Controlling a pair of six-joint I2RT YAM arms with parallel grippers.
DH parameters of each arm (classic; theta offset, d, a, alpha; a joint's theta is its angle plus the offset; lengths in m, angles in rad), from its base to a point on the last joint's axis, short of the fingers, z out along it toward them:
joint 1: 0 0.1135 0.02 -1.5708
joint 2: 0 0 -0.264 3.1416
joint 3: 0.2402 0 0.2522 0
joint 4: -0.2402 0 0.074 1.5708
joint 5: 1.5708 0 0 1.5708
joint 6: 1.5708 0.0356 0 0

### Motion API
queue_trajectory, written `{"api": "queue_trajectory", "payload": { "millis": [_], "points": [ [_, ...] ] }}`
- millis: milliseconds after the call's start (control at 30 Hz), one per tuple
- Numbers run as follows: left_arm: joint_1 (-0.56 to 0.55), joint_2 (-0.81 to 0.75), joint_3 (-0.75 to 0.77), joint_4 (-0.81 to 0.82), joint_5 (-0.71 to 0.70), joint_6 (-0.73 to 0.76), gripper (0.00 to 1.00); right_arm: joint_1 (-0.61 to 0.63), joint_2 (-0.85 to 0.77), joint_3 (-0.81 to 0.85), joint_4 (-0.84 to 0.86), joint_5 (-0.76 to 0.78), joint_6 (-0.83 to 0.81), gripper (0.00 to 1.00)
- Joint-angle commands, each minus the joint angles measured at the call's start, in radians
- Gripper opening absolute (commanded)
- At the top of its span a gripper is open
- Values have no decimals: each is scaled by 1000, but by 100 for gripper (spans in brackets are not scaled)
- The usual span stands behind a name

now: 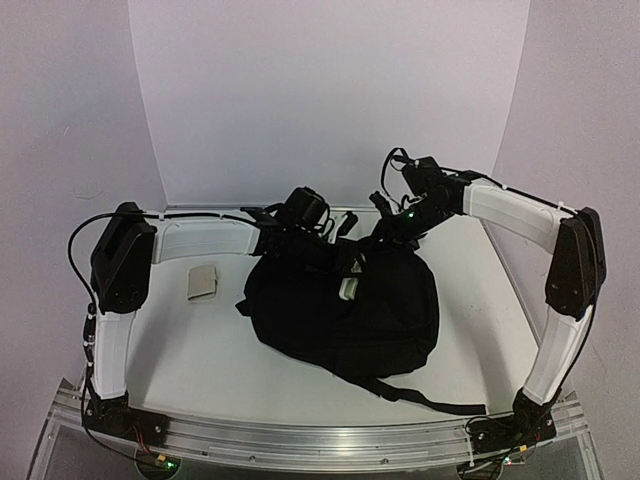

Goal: Pack the student bag
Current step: Place the stationery in the student bag.

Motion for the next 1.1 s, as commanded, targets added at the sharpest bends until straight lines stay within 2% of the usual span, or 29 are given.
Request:
{"api": "queue_trajectory", "payload": {
  "millis": [0, 200, 433, 567, 733, 800, 933, 1067],
  "points": [
    [-13, 0, 45, 80, 7, -8, 67, -18, -48, 5, -8, -37, 18, 0],
    [-13, -61, -50, 133, -23, -48, 65, -34, -48, -5, -9, -31, 17, 0],
    [-13, -111, -127, 142, -15, -80, 53, -40, -51, -6, -10, -43, 19, 0],
    [-13, -72, -78, 145, -1, -86, 43, -40, -62, -27, -8, -61, 26, 0],
    [-13, 5, 45, 139, 36, -89, 39, -39, -67, -37, -7, -61, 31, 0],
    [-13, 22, 75, 137, 37, -93, 40, -40, -67, -32, -9, -61, 32, 0],
    [-13, 32, 92, 94, 14, -98, 58, -39, -72, -27, -12, -63, 33, 0],
    [-14, -16, 21, 96, 4, -120, 59, -42, -78, -27, -17, -58, 31, 0]
  ]
}}
